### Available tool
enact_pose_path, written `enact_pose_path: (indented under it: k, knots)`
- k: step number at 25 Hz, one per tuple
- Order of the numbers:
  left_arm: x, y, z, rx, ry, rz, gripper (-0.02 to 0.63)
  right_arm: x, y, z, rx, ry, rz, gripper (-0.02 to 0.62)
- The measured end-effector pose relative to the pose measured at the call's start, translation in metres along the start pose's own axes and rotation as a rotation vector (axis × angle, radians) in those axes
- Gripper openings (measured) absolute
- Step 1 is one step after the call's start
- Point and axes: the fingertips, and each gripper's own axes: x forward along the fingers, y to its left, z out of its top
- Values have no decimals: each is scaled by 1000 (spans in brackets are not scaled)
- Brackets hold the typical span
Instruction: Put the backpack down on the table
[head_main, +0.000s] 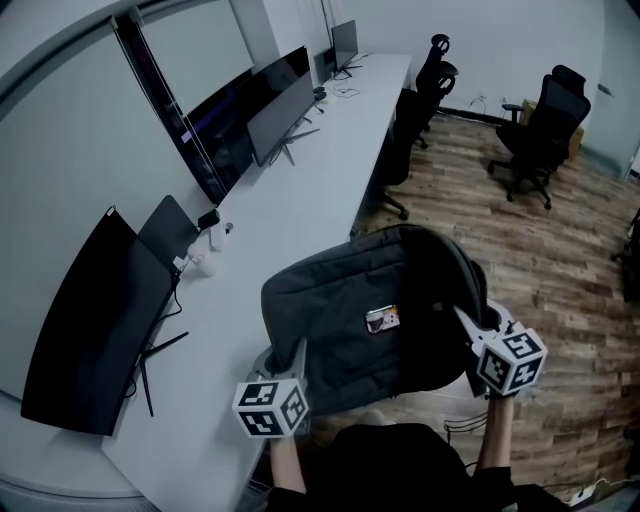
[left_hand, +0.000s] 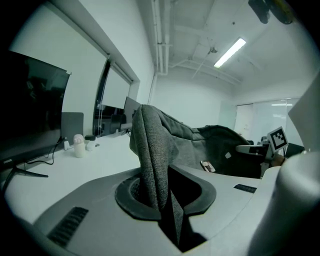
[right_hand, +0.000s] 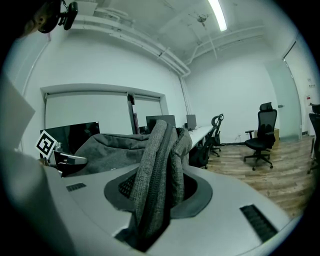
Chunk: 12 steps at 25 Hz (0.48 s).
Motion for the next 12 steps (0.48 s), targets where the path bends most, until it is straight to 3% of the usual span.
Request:
enact_pose_path:
  k: [12]
  knots:
    - [38, 9, -2, -41, 29, 29, 71, 43, -24, -1, -3, 42, 27, 114]
